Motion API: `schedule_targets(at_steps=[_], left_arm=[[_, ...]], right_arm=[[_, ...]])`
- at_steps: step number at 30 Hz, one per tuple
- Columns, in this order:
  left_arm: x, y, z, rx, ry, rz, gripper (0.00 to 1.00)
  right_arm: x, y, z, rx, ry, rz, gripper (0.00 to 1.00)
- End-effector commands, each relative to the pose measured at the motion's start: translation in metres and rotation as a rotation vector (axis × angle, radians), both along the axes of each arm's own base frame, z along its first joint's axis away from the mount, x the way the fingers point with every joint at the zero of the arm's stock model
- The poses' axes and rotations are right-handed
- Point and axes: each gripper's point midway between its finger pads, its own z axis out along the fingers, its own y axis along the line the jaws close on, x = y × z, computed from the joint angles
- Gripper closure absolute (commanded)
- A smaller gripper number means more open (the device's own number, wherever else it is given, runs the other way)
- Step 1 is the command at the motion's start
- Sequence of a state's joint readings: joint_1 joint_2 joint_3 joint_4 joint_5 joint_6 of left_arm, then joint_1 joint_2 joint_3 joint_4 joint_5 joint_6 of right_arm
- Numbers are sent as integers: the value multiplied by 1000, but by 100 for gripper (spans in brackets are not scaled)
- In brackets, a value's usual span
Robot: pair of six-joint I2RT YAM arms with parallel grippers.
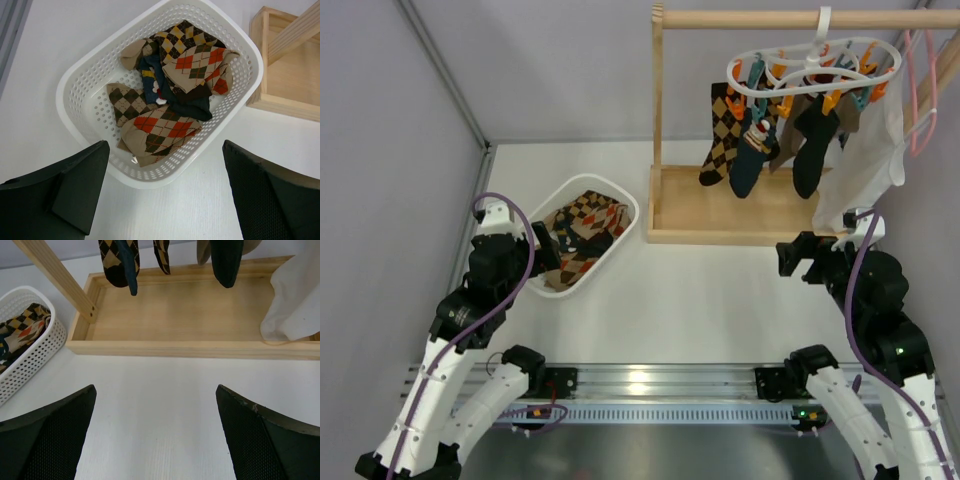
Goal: Remove the socks clipped to the hanger
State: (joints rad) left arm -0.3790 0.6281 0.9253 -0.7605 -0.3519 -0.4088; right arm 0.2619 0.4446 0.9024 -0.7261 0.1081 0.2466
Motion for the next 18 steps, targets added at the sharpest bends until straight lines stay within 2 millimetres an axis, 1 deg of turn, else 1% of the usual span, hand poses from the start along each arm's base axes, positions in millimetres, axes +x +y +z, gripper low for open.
schedule_targets(at_steps=[1,5,6,8,9,10,12,14,15,16,18], left_arm=[[5,-1,11,-13,-53,-3,2],[5,-2,10,-20,-50,-3,2],[6,-3,9,-21,-47,-7,2],[6,-4,9,-21,-43,-10,2],[6,-4,8,-20,-41,-13,2],[6,-5,8,-21,-41,-16,2],[6,-6,8,-23,-37,-21,2],[6,-7,7,-23,-35,-26,2],[6,-7,6,-24,-34,-30,2],[6,-8,6,-26,-34,-33,2],[6,-9,5,-28,-30,-40,2]], right_arm=[[2,6,16,28,-63,23,0],[5,17,20,80,-93,60,0],[10,19,18,99,-110,64,1],[11,24,22,123,-156,84,0],[15,27,15,127,-154,94,0],[21,31,23,138,-199,108,1],[27,39,21,149,-197,142,1],[38,48,19,145,-179,176,0],[42,51,20,129,-182,191,1],[50,53,14,120,-153,192,1],[57,53,18,108,-150,184,0]])
